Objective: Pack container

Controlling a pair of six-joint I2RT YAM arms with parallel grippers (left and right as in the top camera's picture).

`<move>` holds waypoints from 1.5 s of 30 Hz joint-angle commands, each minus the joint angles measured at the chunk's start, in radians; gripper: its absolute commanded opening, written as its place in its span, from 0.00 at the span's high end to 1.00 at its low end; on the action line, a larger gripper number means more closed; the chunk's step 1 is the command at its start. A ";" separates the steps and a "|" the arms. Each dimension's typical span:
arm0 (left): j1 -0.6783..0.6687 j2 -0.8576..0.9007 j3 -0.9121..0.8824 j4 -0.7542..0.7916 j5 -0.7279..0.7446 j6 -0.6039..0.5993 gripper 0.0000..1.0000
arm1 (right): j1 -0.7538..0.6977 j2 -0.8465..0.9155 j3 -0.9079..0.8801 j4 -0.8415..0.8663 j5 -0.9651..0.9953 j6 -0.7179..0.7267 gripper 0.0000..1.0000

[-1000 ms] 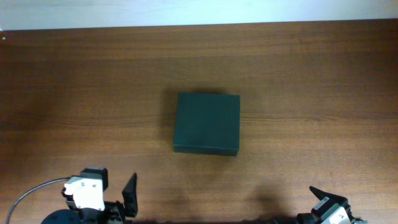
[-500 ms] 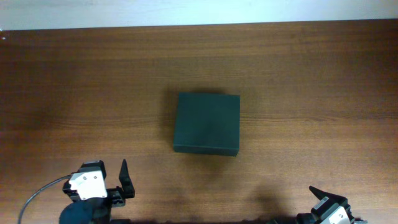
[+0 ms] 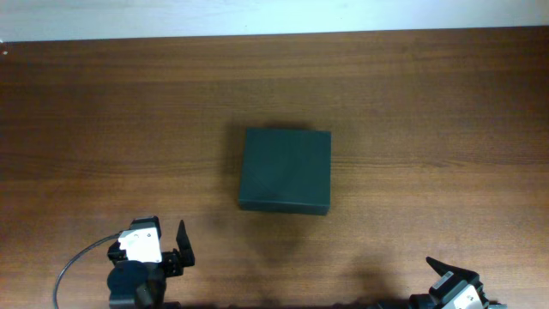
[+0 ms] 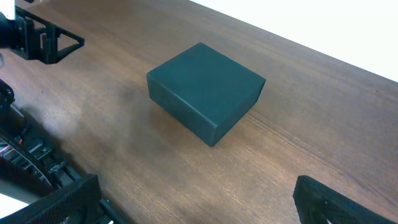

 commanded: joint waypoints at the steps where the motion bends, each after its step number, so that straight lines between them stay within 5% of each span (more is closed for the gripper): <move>1: 0.006 -0.019 -0.047 0.034 -0.008 0.016 0.01 | -0.008 -0.004 -0.004 0.003 -0.016 -0.010 0.01; 45: 0.006 -0.019 -0.151 0.114 -0.019 0.016 0.01 | -0.008 -0.004 -0.005 -0.019 -0.009 -0.010 0.01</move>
